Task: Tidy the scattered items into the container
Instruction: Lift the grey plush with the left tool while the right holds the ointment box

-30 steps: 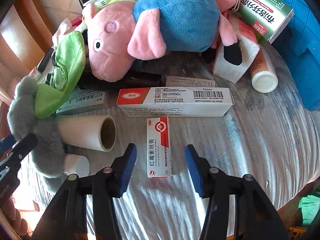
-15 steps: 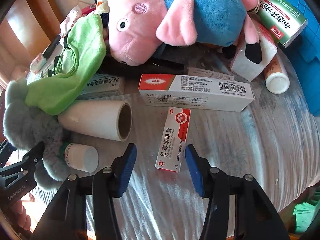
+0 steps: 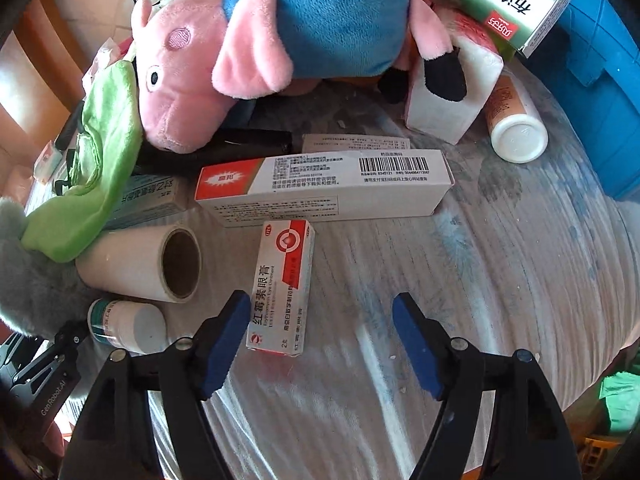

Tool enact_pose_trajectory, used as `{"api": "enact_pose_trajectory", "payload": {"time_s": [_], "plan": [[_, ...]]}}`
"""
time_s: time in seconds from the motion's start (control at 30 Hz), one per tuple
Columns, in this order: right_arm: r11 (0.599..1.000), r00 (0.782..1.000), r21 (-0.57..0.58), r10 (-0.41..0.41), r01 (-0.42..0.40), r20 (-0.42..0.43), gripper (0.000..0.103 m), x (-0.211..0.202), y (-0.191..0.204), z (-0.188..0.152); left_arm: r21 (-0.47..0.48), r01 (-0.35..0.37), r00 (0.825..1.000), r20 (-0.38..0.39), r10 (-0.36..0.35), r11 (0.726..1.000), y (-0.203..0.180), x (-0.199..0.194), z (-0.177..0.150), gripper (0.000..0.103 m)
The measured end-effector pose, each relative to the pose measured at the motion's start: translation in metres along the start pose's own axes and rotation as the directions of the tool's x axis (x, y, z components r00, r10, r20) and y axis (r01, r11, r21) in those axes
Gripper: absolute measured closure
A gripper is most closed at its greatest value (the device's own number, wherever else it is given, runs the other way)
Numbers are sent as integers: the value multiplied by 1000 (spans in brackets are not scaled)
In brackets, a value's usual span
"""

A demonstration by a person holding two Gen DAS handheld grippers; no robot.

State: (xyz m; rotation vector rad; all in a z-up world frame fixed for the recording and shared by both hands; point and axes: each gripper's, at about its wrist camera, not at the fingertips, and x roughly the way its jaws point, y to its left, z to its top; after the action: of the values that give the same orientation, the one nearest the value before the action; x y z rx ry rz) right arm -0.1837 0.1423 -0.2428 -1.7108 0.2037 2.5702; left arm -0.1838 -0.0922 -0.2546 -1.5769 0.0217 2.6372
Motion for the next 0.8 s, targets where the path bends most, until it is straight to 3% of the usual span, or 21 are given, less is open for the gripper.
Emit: {"api": "enact_pose_trajectory", "payload": {"time_s": [0.1,0.23,0.33,0.4,0.47,0.8], "plan": [[1000,1000,-21,6,-6,2,43,1,7,3,-10,-5,1000,-7,5,1000,0,2,3,53],[998,1000,-57,12,-12,4,46,3,21,5,-21,-3,1000,-6,2,1000,1,3,4,52],[989,998,-134,-57,57,6,61,13,37,3,-12,8,1000,7,-7,1000,-2,2,5,64],[986,998,-158,-57,59,18,75,13,45,4,-2,0,1000,16,0,1000,-6,-1,5,68],[984,997,-160,-75,78,22,75,13,47,4,2,4,999,42,-4,1000,-7,-11,5,70],[993,997,-122,14,-4,78,76,-24,41,6,13,5,979,204,-7,1000,-14,-82,33,75]]}}
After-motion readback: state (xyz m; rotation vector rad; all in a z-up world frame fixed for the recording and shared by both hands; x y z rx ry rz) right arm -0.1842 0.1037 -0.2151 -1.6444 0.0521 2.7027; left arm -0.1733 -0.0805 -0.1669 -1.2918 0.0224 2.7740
